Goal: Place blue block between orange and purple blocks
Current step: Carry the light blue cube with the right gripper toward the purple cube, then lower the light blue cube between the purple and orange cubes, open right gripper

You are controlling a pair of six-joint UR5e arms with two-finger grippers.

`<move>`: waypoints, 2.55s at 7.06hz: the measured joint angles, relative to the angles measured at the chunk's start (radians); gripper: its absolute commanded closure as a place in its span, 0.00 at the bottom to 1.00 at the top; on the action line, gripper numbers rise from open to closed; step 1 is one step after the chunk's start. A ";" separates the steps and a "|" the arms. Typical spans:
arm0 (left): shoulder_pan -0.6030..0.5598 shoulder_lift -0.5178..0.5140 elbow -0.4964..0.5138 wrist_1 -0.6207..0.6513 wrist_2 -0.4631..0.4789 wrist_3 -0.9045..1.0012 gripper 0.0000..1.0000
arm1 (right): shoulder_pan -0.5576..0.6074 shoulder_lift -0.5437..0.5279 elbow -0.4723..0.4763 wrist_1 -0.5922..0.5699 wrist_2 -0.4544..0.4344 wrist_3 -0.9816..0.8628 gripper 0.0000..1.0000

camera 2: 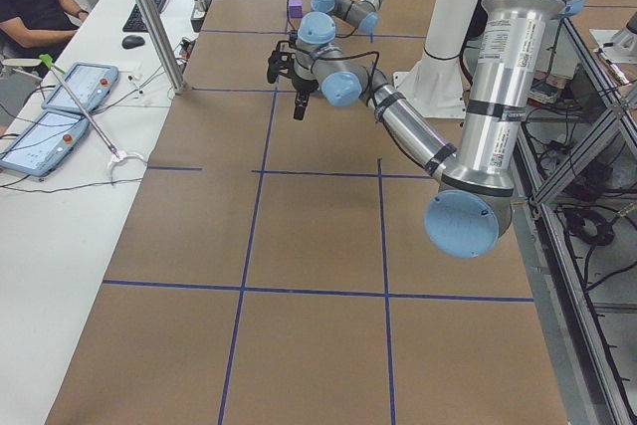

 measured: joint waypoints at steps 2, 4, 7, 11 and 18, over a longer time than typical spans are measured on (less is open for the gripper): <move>0.000 0.001 -0.005 0.002 0.000 -0.002 0.00 | 0.095 -0.201 0.217 -0.046 0.082 -0.066 0.90; 0.000 0.001 -0.006 0.002 0.001 -0.003 0.00 | 0.196 -0.444 0.344 -0.035 0.124 -0.205 0.89; 0.001 -0.001 -0.008 0.002 0.004 -0.004 0.00 | 0.367 -0.676 0.328 0.050 0.237 -0.352 0.89; 0.001 -0.002 -0.010 0.002 0.006 -0.004 0.00 | 0.411 -0.726 0.253 0.063 0.265 -0.387 0.88; 0.003 -0.002 -0.014 0.002 0.008 -0.025 0.00 | 0.407 -0.675 0.163 0.066 0.265 -0.392 0.78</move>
